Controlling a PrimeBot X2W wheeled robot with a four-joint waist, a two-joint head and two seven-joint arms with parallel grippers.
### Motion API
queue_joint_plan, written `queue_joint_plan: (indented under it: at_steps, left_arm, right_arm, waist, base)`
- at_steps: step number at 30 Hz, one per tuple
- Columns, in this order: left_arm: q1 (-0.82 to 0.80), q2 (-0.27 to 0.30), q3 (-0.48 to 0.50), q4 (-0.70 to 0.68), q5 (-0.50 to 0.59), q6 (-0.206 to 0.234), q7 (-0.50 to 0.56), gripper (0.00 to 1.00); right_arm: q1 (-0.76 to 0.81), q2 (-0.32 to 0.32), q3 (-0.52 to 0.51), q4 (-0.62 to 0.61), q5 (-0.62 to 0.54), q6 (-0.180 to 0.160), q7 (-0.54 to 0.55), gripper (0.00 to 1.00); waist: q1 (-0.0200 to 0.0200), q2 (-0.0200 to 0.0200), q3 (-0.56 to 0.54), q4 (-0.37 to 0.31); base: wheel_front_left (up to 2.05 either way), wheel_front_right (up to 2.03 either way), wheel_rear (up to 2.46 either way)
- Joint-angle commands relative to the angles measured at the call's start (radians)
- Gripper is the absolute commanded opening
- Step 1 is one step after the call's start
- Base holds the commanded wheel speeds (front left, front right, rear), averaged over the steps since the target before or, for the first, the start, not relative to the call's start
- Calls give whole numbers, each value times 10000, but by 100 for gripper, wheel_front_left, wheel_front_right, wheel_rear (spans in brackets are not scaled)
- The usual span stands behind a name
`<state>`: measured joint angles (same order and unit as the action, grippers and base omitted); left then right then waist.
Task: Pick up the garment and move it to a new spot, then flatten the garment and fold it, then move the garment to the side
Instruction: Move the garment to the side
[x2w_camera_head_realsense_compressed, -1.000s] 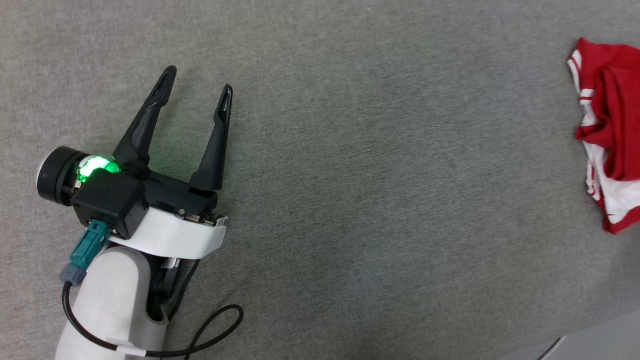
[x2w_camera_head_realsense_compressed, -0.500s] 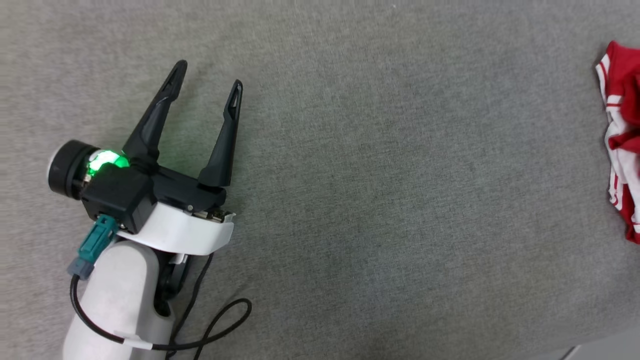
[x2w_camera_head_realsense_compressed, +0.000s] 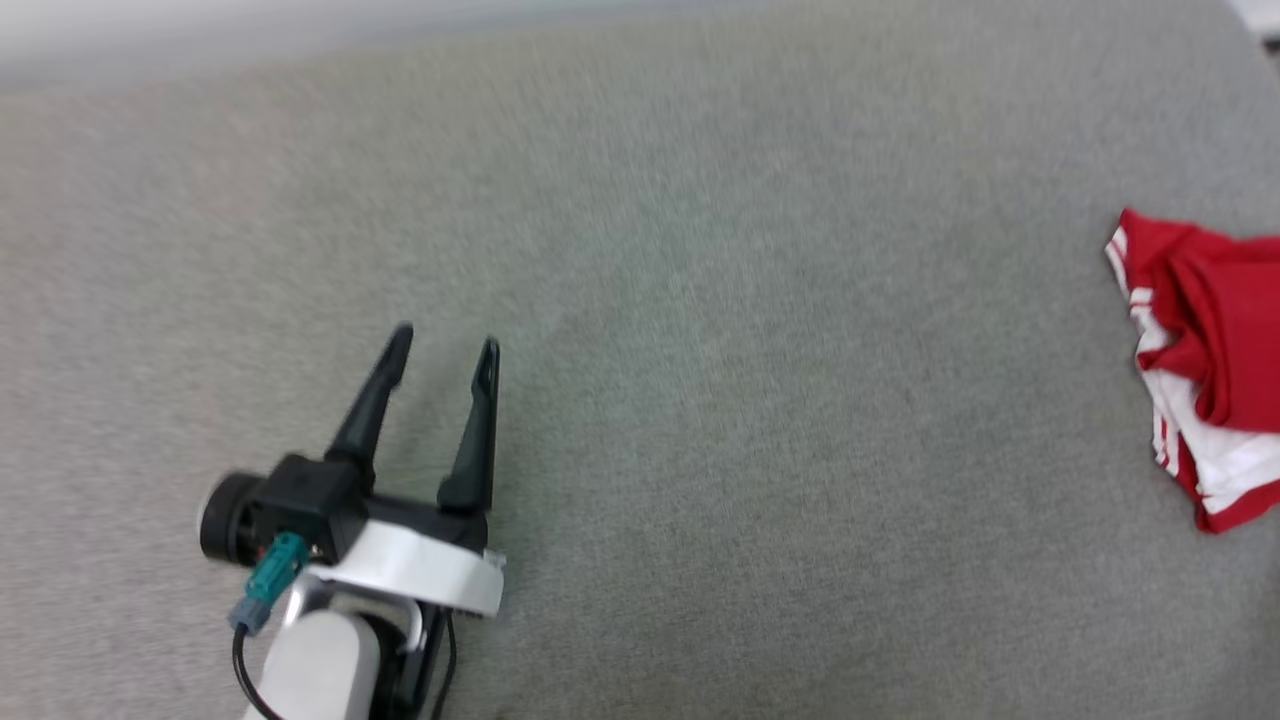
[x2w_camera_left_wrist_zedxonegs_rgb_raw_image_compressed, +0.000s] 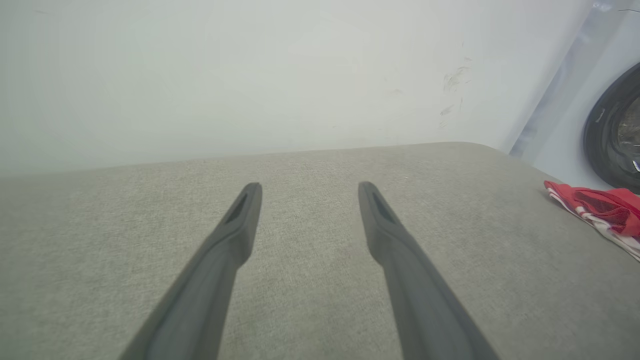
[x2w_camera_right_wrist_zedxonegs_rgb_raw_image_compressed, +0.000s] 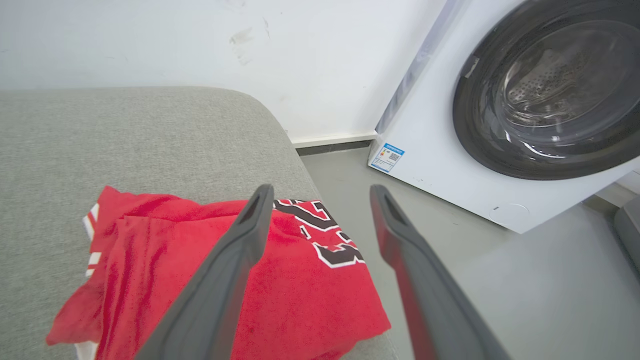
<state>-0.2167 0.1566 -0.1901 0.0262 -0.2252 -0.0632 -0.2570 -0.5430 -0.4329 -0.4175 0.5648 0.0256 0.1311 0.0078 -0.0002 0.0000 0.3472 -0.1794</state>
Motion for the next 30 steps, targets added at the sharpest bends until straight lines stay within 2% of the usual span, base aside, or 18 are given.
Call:
queue_joint_plan:
  at_steps: [1, 6, 14, 16, 18, 19, 22, 30]
  left_arm:
    - [357, -85, 36, 141, -92, 104, -38, 100]
    - [914, -230, 48, 568, -187, 184, -69, 100]
    - [1602, -381, 247, 875, -371, 508, -88, 100]
    - [1893, -377, 335, 902, -398, 648, -91, 100]
    - [1962, -365, 344, 919, -395, 655, -92, 100]
    - [2130, -303, 381, 910, -361, 728, -92, 100]
    - [2315, -269, 376, 876, -366, 794, -66, 100]
    - [2654, -199, 543, 817, -488, 1035, 55, 100]
  right_arm:
    - [450, 89, 209, -33, 156, -9, -263, 100]
    - [1487, 389, 454, -345, 564, -8, -697, 100]
    - [3066, 1243, 813, -1280, 997, -8, -847, 100]
    - [3717, 1709, 1070, -1929, 1073, -8, -815, 100]
    - [3936, 1857, 1158, -2167, 1043, -8, -816, 100]
    - [4349, 2163, 1422, -2673, 1109, -8, -737, 100]
    - [4923, 2528, 1787, -3460, 1119, -8, -679, 100]
    - [5829, 3118, 2462, -5235, 1246, -8, -420, 100]
  waist:
    - [2, 0, -1087, 379]
    - [2, 0, -1949, 793]
    - [2, 0, -2853, 1187]
    - [2, 0, -3120, 1330]
    - [2, 0, -3217, 1383]
    - [2, 0, -3339, 1466]
    - [2, 0, -3514, 1611]
    - [2, 0, -3800, 1805]
  base:
    - [0, 0, 0]
    - [0, 0, 0]
    - [0, 0, 0]
    - [0, 0, 0]
    - [0, 0, 0]
    - [0, 0, 0]
    - [0, 0, 0]
    - [0, 0, 0]
